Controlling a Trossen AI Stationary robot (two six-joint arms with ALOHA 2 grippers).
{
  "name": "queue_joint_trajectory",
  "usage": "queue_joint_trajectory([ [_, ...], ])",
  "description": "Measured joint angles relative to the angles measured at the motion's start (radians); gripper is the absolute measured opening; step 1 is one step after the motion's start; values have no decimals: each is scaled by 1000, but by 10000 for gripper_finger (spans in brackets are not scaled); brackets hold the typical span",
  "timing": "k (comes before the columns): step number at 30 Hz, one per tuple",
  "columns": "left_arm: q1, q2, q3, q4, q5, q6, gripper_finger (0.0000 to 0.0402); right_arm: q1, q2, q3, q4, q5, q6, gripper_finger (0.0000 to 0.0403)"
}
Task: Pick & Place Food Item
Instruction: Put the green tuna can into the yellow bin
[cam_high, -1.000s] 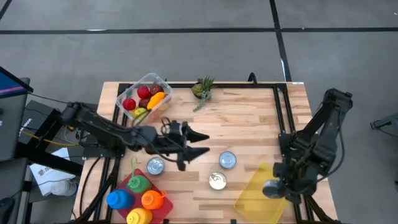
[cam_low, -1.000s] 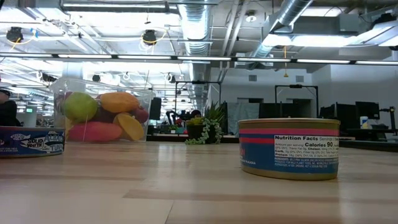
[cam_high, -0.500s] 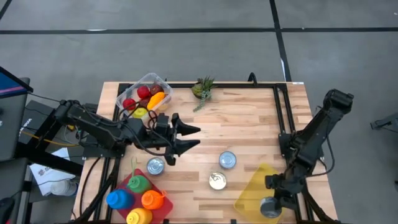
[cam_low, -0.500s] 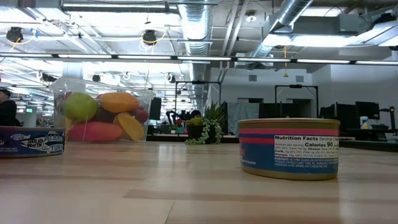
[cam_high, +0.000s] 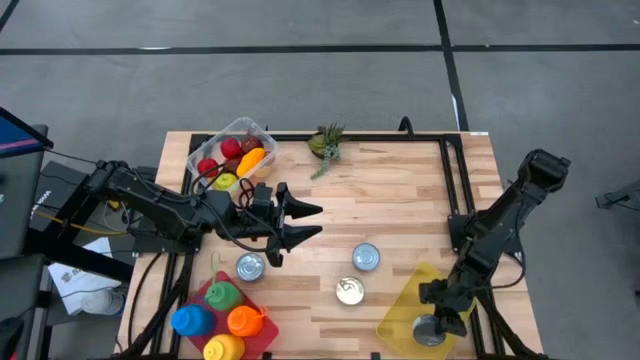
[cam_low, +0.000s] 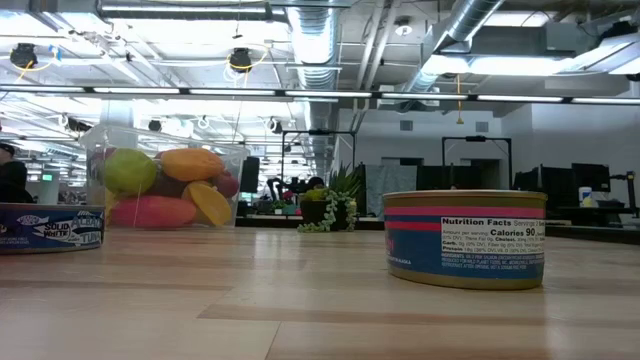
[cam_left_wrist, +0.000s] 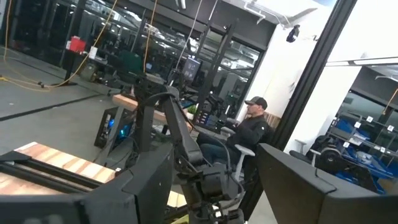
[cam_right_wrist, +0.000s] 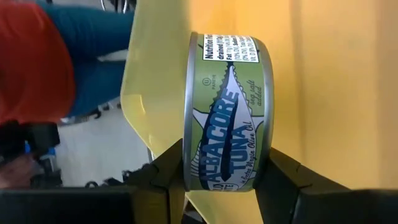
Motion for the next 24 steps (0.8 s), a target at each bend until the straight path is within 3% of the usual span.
queue_joint_trajectory([
  [11,0,0,0,-3,0,0,219,-4,158,1,150,-84,-37,137],
  [19,0,1,0,1,0,0,218,-9,175,4,151,-83,-40,137],
  [21,0,1,0,1,0,0,218,-12,175,4,138,-81,-36,166],
  [24,0,1,0,1,0,0,218,-21,181,-3,72,-71,9,259],
])
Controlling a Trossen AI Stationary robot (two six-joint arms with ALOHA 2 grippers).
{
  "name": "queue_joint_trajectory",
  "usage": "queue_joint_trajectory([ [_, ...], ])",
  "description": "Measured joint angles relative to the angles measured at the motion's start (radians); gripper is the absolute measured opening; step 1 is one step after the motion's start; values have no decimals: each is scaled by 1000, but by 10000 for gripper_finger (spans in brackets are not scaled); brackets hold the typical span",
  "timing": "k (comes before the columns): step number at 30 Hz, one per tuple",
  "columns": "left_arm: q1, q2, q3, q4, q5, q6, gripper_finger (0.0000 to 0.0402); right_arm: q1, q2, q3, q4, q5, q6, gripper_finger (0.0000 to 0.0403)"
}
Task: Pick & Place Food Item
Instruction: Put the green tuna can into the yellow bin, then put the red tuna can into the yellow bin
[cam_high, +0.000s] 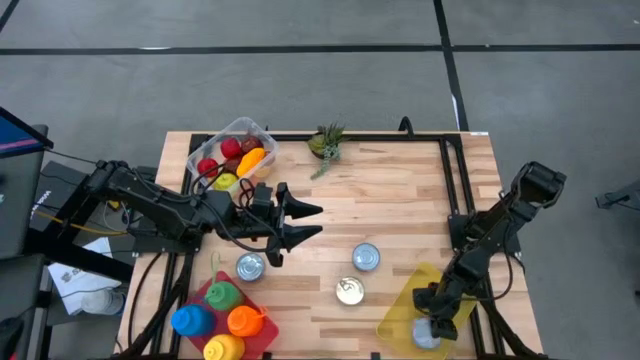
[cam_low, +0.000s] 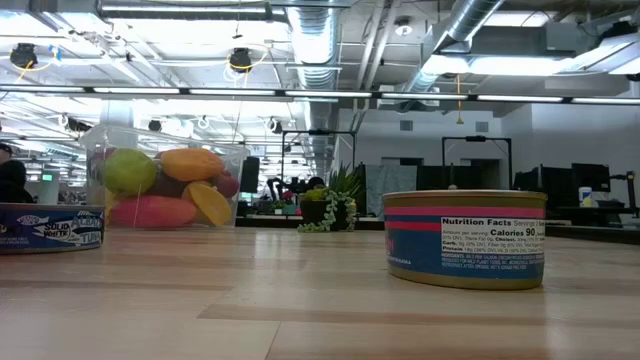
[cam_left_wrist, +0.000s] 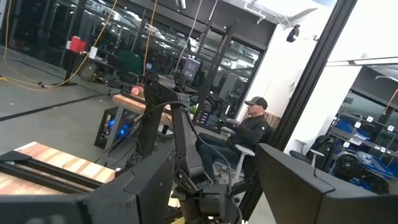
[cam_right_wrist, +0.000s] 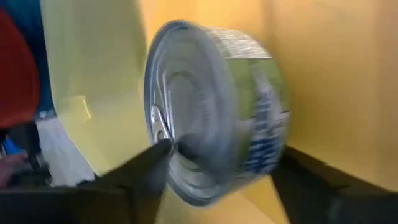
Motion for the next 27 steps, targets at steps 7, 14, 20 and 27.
queue_joint_trajectory([
  [7,0,0,0,0,0,0,218,-17,-59,3,-113,-3,55,339],
  [14,1,0,0,-5,0,0,218,-8,-210,10,-240,71,140,288],
  [20,2,0,0,-12,-25,0,218,-27,-248,219,-721,219,6,203],
  [27,8,0,0,-23,-75,0,218,-158,-202,488,-1052,494,-312,86],
])
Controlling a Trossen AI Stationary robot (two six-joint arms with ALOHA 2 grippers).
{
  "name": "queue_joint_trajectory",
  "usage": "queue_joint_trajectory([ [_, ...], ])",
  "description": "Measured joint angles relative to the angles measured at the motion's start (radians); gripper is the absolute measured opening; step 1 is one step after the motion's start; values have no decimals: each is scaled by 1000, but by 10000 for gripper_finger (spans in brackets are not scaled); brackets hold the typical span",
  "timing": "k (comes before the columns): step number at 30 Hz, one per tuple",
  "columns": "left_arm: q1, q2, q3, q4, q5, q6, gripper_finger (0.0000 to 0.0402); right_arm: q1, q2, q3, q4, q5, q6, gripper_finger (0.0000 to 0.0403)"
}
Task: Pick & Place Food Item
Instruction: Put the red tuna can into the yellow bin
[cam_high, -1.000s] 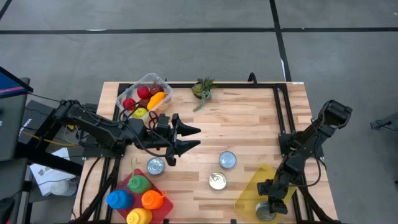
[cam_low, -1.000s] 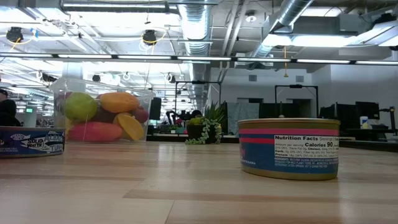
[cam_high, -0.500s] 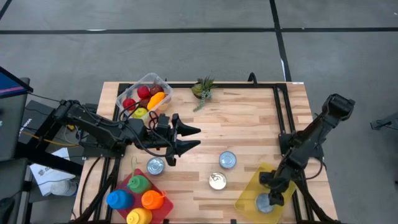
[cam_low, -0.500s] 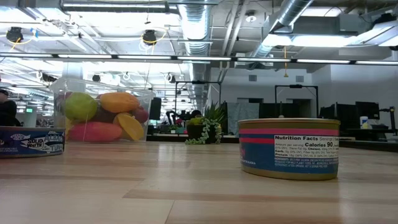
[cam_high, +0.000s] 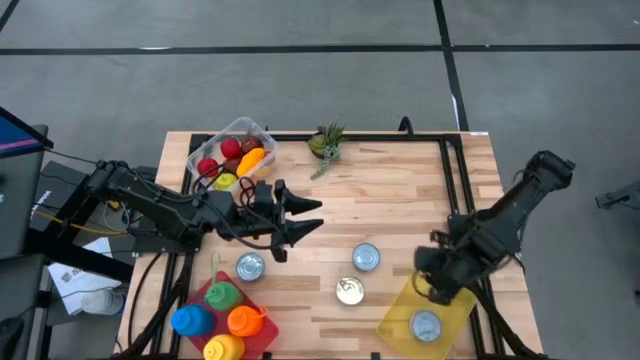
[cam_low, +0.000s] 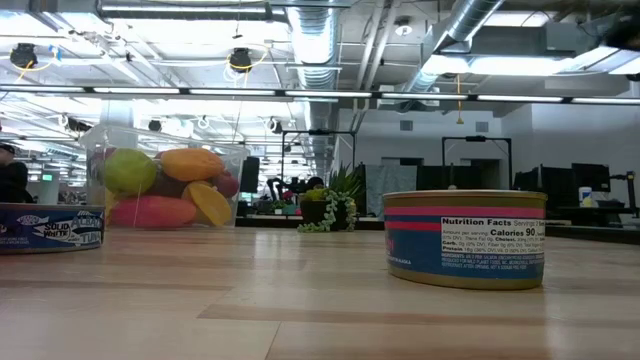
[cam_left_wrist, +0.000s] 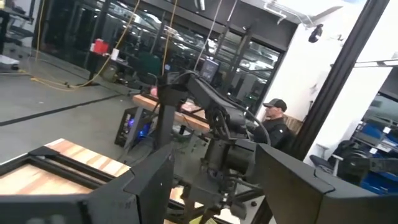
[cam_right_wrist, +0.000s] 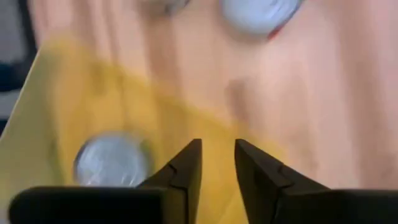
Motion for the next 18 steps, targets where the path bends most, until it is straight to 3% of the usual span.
queue_joint_trajectory([
  [5,-2,-34,-1,-3,0,-2,218,-201,46,2,80,-2,-129,96],
  [13,-8,-155,0,-126,6,-3,218,-528,183,-24,156,-78,-271,229],
  [18,-8,-222,0,-203,5,-3,218,-622,324,-24,284,-190,-391,251],
])
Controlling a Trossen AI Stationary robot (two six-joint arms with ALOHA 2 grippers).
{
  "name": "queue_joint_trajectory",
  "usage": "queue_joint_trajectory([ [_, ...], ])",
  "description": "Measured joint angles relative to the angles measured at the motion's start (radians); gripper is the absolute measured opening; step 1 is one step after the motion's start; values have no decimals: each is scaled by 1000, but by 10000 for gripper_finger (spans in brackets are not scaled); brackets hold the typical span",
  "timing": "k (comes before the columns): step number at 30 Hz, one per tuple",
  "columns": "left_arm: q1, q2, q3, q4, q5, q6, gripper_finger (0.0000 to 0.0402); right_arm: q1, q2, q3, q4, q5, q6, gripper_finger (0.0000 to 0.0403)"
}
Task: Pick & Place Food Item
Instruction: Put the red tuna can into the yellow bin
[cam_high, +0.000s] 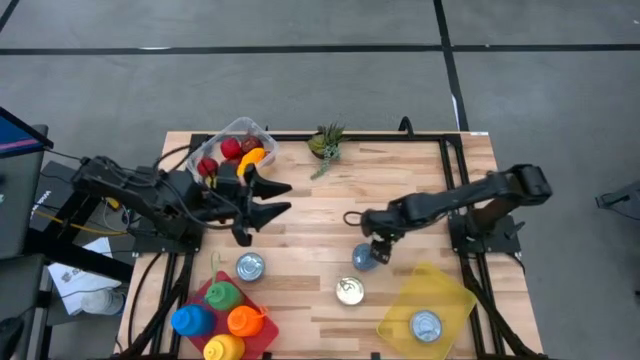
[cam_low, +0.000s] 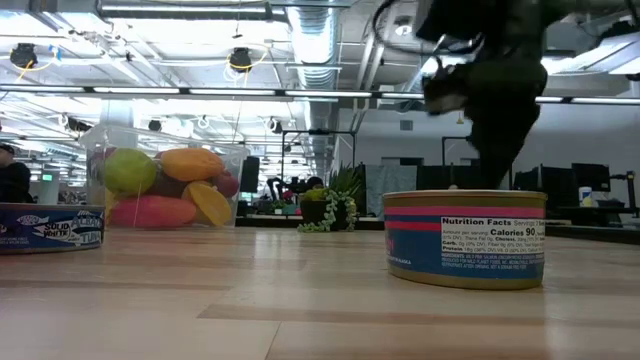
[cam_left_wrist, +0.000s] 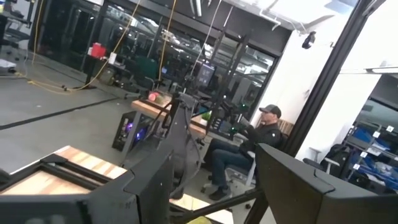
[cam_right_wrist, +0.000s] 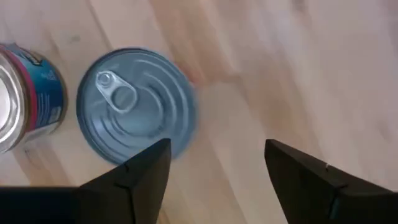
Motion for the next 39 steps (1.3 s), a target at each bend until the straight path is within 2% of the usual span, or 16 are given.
queue_joint_trajectory([
  [6,0,-35,0,-45,0,0,218,-43,107,0,62,-47,-72,235],
  [10,0,-36,0,-44,2,0,218,-69,127,4,56,-61,-125,203],
  [13,-1,-36,0,-55,3,0,218,-85,128,4,69,-100,-160,151],
  [18,-1,-35,0,-80,3,-4,218,-105,128,3,77,-113,-189,30],
  [19,-1,-35,0,-80,3,-6,218,-107,128,3,76,-113,-199,16],
  [28,-1,-35,0,-83,3,-20,218,-113,123,3,10,-99,-189,1],
  [39,-1,-35,0,-88,3,-20,218,-71,4,-3,-85,-68,-137,0],
])
